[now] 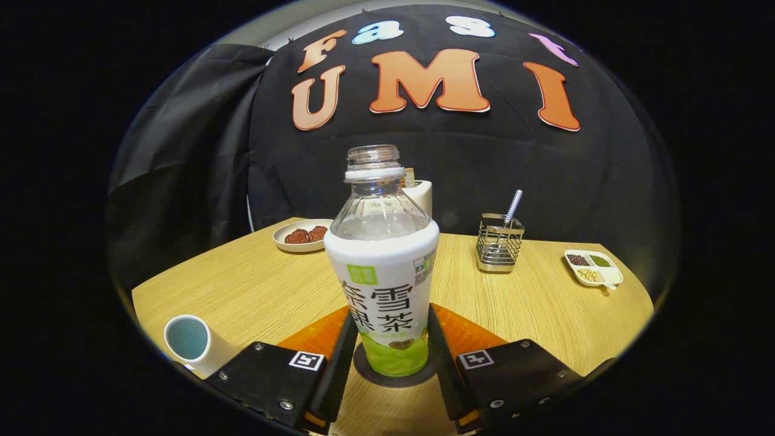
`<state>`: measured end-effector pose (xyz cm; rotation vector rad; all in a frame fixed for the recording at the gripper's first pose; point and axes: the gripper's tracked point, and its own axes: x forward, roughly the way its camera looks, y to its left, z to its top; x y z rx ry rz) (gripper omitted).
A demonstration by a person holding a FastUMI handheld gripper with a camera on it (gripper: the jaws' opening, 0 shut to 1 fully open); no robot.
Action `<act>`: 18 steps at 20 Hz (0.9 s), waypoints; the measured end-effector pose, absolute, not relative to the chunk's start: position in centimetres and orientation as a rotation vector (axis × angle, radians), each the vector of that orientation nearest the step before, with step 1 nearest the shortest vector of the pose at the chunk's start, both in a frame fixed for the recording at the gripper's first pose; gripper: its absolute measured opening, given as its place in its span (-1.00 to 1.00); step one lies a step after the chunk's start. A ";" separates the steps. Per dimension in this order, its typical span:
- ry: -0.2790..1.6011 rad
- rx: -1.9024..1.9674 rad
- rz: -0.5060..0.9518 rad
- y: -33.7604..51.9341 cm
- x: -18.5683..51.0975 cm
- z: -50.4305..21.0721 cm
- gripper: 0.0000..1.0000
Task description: Take the bottle from table, then pour the juice into the cup, finally place the bottle on the coaster
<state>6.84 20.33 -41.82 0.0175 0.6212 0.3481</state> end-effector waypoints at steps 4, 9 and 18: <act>0.620 -0.015 0.365 20.1 6.1 -41.0 0.58; 0.569 -0.010 0.368 18.6 5.7 -37.4 0.91; 0.329 -0.024 0.311 13.5 5.4 -23.3 0.94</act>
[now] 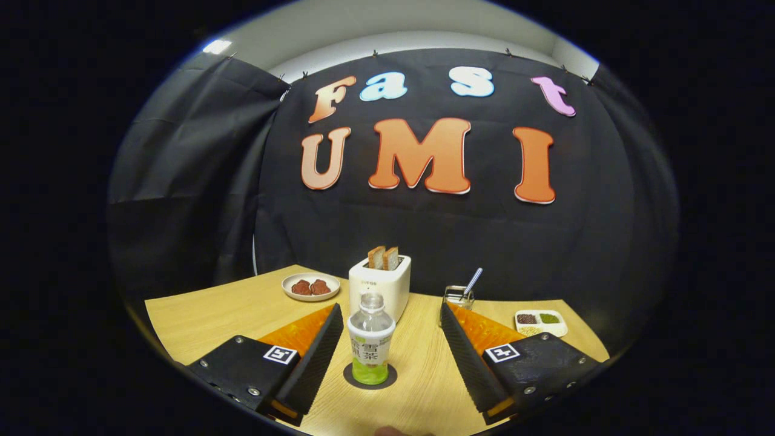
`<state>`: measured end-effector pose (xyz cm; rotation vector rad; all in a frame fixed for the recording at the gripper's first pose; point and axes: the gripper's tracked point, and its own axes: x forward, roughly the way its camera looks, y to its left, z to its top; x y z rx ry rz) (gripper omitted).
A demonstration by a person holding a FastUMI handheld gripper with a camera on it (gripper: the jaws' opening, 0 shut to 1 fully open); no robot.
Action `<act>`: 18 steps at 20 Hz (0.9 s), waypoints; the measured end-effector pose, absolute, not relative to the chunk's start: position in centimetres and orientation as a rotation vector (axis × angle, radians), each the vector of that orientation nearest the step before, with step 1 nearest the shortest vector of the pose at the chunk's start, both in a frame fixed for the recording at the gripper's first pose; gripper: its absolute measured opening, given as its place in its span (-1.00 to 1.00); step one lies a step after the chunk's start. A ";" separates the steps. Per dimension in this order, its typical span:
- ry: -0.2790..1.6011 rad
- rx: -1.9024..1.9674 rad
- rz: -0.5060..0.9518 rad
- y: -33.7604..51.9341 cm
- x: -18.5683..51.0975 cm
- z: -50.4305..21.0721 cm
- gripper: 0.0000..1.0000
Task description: Take the bottle from table, then pour the juice into the cup, finally place the bottle on the coaster
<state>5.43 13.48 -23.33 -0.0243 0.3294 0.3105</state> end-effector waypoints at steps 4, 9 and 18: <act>0.224 -0.038 0.270 11.2 4.5 -16.1 0.94; 0.141 -0.049 0.201 8.2 3.1 -8.7 0.94; 0.064 0.007 0.158 5.4 0.7 -2.1 0.94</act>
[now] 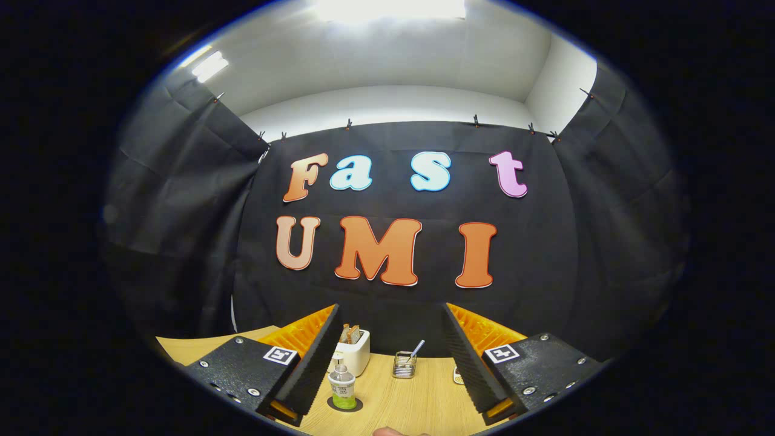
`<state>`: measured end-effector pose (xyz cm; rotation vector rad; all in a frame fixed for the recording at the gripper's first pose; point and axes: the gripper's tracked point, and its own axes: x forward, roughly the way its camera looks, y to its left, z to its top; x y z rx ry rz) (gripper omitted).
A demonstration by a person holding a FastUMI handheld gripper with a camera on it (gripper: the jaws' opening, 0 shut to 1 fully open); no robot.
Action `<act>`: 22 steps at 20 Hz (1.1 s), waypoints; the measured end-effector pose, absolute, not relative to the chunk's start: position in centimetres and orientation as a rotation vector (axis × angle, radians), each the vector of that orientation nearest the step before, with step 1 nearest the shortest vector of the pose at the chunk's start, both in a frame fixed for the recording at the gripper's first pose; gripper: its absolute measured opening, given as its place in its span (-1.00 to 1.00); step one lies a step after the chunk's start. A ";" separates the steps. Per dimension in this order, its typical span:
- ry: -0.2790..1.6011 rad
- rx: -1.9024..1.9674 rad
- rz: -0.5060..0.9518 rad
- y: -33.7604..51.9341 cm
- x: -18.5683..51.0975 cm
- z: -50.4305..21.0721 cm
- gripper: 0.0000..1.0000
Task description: Take the bottle from table, then pour the juice into the cup, finally place the bottle on the coaster
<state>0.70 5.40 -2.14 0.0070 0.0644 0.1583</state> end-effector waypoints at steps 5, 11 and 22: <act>0.054 0.004 0.166 5.3 0.2 -1.2 0.93; 0.051 0.041 0.158 4.9 -0.1 -0.2 0.93; 0.048 0.066 0.134 3.9 -0.1 -0.1 0.94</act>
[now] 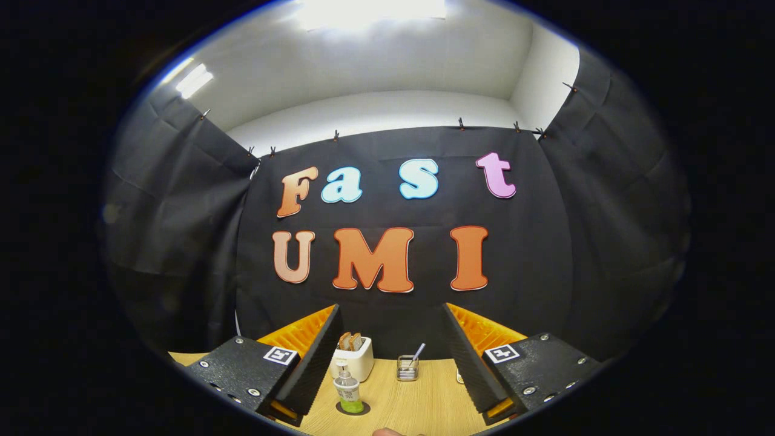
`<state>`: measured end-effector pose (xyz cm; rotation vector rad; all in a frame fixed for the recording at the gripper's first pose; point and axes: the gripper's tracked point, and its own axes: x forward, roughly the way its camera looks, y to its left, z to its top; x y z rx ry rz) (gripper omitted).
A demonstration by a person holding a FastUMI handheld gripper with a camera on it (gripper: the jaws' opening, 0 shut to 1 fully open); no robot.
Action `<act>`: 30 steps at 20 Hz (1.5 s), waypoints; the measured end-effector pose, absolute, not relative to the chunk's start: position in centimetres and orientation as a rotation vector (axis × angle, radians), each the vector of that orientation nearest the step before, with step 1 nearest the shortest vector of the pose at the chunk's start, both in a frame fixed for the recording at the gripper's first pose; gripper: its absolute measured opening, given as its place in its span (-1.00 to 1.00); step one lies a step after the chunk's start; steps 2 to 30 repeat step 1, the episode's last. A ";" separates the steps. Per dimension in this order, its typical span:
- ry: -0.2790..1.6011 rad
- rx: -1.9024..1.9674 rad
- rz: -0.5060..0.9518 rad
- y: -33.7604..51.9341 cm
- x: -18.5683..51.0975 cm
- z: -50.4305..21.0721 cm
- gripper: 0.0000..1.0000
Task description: Take the bottle from table, then pour the juice into the cup, finally place the bottle on the coaster
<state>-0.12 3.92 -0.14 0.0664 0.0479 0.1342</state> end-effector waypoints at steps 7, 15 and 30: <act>0.049 0.066 0.136 3.9 -0.2 -0.2 0.94; 0.049 0.066 0.136 3.9 -0.2 -0.2 0.94; 0.049 0.066 0.136 3.9 -0.2 -0.2 0.94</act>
